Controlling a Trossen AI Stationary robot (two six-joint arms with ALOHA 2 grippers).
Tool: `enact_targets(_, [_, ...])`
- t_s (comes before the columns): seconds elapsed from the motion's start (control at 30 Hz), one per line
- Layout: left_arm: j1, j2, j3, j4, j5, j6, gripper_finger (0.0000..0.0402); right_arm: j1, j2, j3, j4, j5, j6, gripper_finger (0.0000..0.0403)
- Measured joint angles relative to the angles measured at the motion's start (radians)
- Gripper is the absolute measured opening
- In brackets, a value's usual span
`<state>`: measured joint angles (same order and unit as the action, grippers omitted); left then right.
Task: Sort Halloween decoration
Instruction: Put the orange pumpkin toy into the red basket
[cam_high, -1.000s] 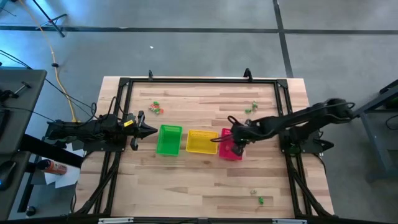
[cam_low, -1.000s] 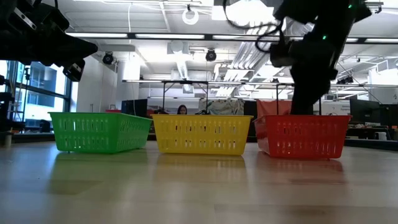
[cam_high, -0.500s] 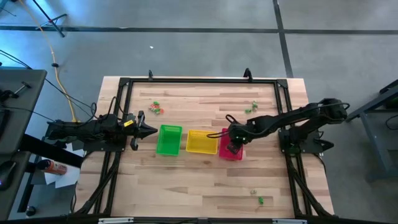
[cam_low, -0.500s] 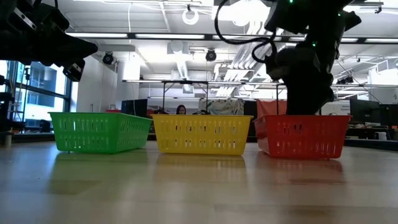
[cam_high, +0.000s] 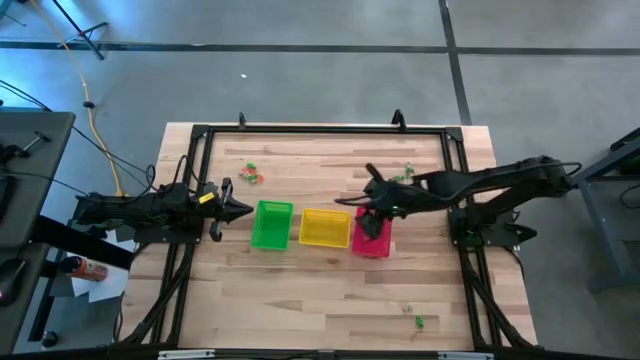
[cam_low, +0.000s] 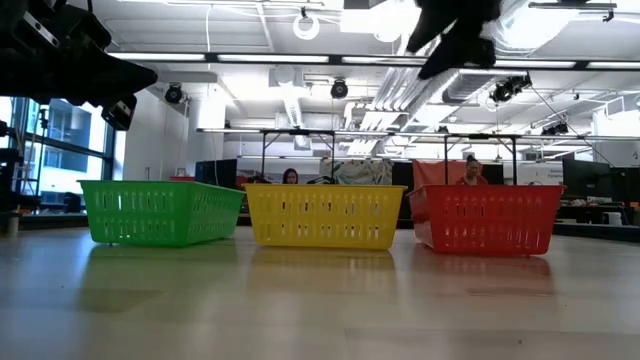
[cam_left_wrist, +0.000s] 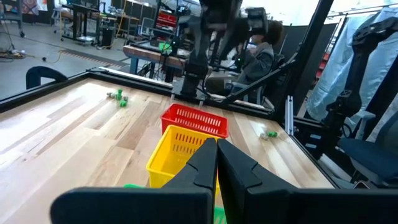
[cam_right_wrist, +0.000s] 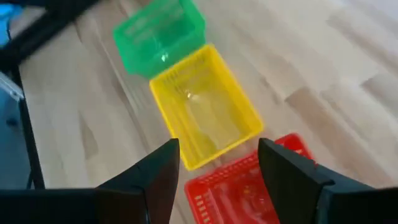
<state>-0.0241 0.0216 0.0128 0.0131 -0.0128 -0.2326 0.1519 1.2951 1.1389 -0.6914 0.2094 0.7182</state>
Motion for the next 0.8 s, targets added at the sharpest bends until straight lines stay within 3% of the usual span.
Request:
enact_targets(0.17, [0.000, 0.000, 0.000, 0.012, 0.000, -0.001, 0.0003, 0.079, -0.144, -0.045, -0.002, 0.156, 0.069, 0.0213])
enact_targets(0.3, [0.000, 0.000, 0.000, 0.171, -0.016, -0.084, 0.0003, 0.139, -0.254, -0.113, 0.000, 0.281, 0.123, 0.0213])
enact_targets(0.43, [0.000, 0.006, 0.000, 0.463, -0.195, -0.178, 0.0003, 0.168, -0.344, -0.192, 0.001, 0.353, 0.137, 0.0213])
enact_targets(0.53, [0.001, 0.038, 0.022, 0.594, -0.305, -0.152, 0.0003, 0.166, -0.391, -0.242, 0.015, 0.391, 0.108, 0.0213])
enact_targets(0.63, [0.001, 0.136, 0.105, 0.515, -0.343, -0.171, 0.0004, 0.141, -0.421, -0.270, 0.037, 0.403, 0.040, 0.0213])
enact_targets(0.8, [0.001, 0.464, 0.351, 0.253, -0.442, -0.268, 0.0018, 0.067, -0.448, -0.270, 0.074, 0.368, -0.134, 0.0213])
